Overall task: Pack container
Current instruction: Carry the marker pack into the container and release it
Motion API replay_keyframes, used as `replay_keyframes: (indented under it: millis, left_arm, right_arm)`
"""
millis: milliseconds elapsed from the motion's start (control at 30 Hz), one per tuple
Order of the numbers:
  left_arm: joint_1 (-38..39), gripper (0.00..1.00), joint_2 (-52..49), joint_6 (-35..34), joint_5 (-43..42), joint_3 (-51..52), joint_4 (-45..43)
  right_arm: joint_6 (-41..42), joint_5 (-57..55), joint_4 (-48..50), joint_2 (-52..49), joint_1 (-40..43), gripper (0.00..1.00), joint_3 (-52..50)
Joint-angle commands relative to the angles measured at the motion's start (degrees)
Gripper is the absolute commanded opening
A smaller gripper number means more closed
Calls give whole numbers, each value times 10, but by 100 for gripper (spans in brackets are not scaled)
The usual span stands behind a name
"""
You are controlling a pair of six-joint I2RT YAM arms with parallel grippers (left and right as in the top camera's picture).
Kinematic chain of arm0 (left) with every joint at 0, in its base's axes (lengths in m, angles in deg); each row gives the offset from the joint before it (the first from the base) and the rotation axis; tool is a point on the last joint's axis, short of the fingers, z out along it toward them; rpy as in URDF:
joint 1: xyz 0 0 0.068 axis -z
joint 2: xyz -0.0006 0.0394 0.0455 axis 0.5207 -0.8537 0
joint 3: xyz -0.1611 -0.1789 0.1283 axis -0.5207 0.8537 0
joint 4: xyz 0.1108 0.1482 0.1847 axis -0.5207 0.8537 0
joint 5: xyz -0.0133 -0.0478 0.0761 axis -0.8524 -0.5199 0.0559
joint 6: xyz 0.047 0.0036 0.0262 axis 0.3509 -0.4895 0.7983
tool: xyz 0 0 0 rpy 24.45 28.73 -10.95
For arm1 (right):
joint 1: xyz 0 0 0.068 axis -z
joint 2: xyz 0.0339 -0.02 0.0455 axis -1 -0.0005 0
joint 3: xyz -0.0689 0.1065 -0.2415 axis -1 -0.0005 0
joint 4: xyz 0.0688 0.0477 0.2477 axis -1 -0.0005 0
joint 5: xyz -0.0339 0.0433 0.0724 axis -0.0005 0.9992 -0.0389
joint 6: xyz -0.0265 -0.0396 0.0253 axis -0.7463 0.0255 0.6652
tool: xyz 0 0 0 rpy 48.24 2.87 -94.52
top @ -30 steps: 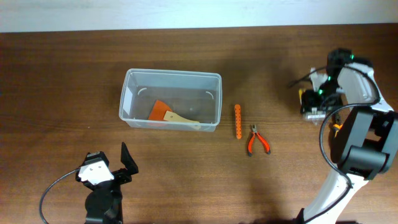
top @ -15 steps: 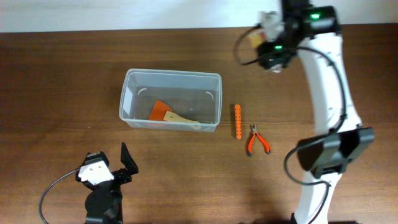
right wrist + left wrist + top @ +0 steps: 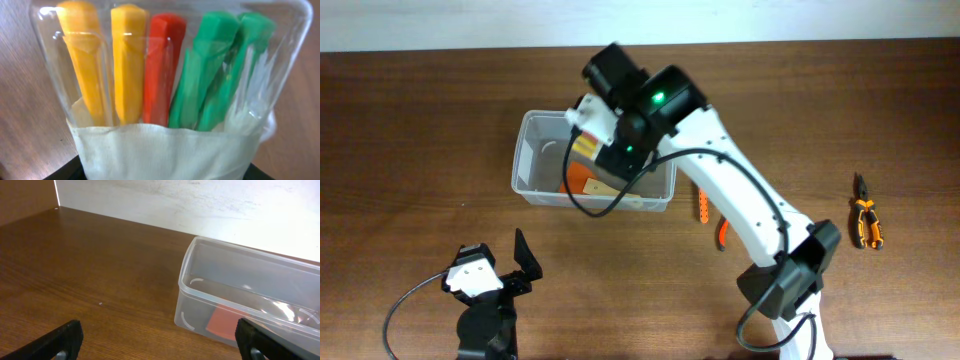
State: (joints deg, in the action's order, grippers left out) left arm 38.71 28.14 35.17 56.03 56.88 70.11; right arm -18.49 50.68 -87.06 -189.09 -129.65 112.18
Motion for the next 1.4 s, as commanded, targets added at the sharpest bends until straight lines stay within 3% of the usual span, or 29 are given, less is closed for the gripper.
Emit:
replay_keyframes:
  millis: [0, 267, 500, 633, 833, 1000, 1133, 1233, 1367]
  left_arm:
    - [2, 99, 3, 5, 2, 2, 1]
    - [2, 99, 3, 5, 2, 2, 1]
    - [2, 99, 3, 5, 2, 2, 1]
    - [2, 99, 3, 5, 2, 2, 1]
    - [2, 99, 3, 5, 2, 2, 1]
    - [2, 99, 3, 5, 2, 2, 1]
    - [2, 99, 3, 5, 2, 2, 1]
    - [2, 99, 3, 5, 2, 2, 1]
    - [2, 99, 3, 5, 2, 2, 1]
  right_arm:
    - [-12, 0, 33, -20, 4, 48, -67]
    - [-9, 0, 149, -36, 4, 48, -183]
    - [-8, 0, 163, -42, 4, 49, -187]
    - [-8, 0, 164, -42, 10, 55, -187]
    - [-5, 0, 161, -41, 27, 85, -182]
    - [45, -2, 126, -41, 47, 87, -113]
    - [110, -51, 17, -41, 70, 87, 25]
    - [152, -72, -75, -39, 101, 94, 140]
    - [176, -70, -154, -20, 157, 97, 276]
